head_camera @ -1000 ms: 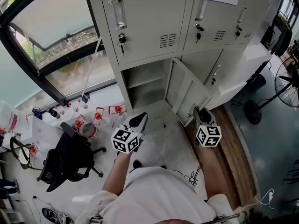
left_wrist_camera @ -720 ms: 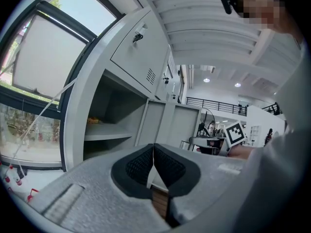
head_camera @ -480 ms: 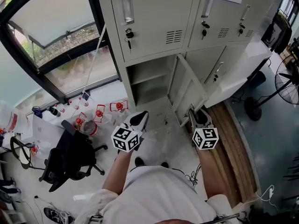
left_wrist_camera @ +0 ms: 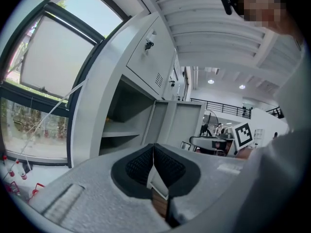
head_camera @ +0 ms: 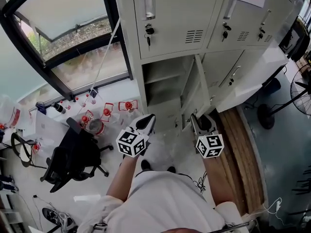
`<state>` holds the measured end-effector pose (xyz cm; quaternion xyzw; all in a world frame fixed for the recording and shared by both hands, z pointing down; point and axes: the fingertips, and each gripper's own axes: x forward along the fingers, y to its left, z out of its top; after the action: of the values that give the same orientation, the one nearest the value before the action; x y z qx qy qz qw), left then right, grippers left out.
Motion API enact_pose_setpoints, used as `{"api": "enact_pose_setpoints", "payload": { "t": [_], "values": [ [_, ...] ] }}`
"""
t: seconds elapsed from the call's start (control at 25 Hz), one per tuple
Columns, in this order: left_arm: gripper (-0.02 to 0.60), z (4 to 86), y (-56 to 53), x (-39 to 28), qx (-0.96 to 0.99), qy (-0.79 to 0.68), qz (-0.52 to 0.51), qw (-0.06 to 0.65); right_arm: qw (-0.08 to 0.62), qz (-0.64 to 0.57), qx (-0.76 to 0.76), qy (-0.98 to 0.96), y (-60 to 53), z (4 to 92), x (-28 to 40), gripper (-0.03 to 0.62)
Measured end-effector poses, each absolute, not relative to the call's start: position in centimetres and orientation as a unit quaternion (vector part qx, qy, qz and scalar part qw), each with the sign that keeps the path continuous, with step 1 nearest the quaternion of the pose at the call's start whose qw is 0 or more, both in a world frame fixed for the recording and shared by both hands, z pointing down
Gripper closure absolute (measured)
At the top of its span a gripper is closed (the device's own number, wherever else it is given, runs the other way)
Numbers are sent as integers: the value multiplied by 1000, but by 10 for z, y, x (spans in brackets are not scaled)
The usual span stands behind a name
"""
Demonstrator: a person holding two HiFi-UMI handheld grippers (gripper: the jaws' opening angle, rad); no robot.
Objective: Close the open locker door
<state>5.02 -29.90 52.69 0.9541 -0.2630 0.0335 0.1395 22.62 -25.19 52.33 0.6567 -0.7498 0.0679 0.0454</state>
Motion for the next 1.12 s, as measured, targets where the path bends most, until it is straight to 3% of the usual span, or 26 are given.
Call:
{"api": "enact_pose_setpoints", "payload": {
  "t": [1.12],
  "values": [
    [566,526,-322,-29,926,-350,19,140,55,54,554,-829,-326,524,115,441]
  ]
}}
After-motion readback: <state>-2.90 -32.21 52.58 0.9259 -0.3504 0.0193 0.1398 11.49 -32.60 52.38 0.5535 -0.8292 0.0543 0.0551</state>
